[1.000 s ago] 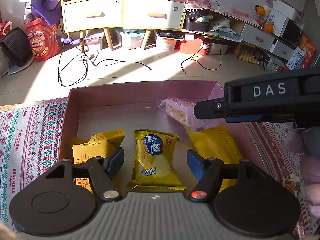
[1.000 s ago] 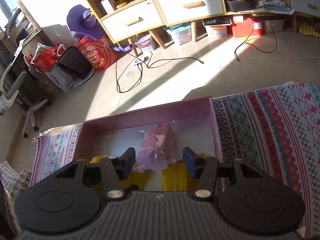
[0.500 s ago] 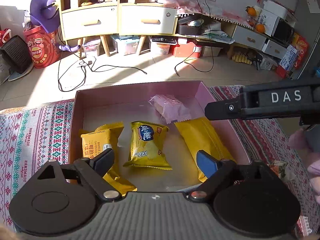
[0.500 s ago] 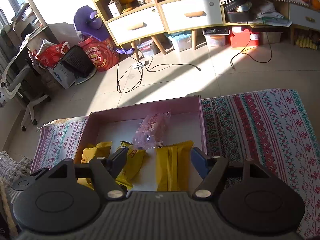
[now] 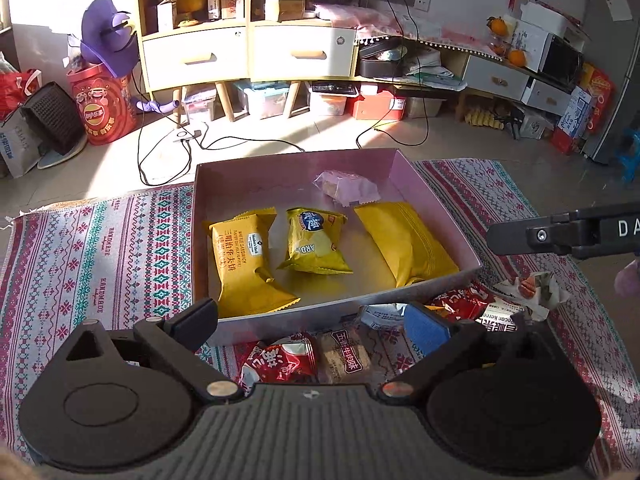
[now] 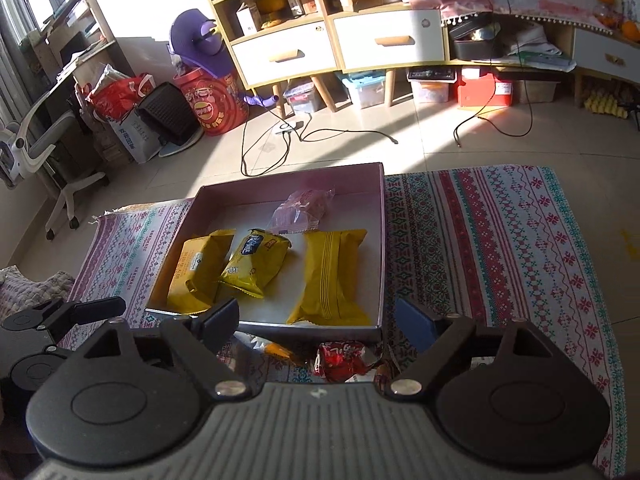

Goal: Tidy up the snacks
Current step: 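Open both grippers to drop the chip bag and pastry pack in the box, then move both grippers back toward the remaining snacks, then grasp a white wrapped pastry with the left gripper while the right grasps a clear bread pack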

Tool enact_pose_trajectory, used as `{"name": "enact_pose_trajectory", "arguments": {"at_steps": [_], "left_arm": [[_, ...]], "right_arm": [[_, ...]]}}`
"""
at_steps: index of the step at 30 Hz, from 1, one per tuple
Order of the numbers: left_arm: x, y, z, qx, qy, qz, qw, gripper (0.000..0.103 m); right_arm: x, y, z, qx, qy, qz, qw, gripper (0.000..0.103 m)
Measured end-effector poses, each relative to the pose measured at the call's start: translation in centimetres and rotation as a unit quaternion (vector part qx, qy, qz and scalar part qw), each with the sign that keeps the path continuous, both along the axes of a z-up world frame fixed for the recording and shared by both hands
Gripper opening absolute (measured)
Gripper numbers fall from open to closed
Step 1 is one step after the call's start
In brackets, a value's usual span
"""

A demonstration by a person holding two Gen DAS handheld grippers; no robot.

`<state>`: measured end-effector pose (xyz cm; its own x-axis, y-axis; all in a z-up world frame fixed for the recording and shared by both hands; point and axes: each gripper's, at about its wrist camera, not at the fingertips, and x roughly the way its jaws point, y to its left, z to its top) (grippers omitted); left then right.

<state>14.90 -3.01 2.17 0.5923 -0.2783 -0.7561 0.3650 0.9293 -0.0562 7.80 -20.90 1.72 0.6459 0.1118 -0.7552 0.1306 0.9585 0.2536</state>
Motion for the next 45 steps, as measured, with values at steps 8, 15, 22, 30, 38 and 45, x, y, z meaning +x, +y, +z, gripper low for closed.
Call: {"name": "enact_pose_trajectory", "arguments": {"at_steps": [8, 15, 22, 30, 38, 45], "left_arm": [[-2.4, 1.4, -0.4, 0.003, 0.002, 0.004, 1.0000, 0.103], [-4.4, 2.6, -2.2, -0.003, 0.007, 0.004, 1.0000, 0.103], [-6.5, 3.5, -4.5, 0.000, 0.003, -0.010, 0.9999, 0.103], [-7.1, 3.4, -5.8, -0.016, -0.016, -0.032, 0.9992, 0.102], [-6.6, 2.3, -6.3, -0.034, -0.013, -0.057, 0.9977, 0.082], [-6.5, 1.8, -6.5, -0.024, 0.002, -0.064, 0.9977, 0.053]], "right_arm": [[-3.1, 0.5, -0.8, -0.016, 0.004, 0.017, 1.000, 0.087], [-5.3, 1.1, -2.1, -0.040, 0.002, 0.040, 0.998, 0.090], [-6.9, 1.6, -4.4, -0.060, 0.014, 0.083, 0.995, 0.090], [-7.2, 2.4, -6.4, -0.106, 0.016, 0.156, 0.982, 0.090], [-6.6, 2.5, -7.4, -0.113, 0.016, 0.195, 0.974, 0.087], [-7.1, 3.2, -7.6, -0.113, 0.045, 0.216, 0.969, 0.076]]}}
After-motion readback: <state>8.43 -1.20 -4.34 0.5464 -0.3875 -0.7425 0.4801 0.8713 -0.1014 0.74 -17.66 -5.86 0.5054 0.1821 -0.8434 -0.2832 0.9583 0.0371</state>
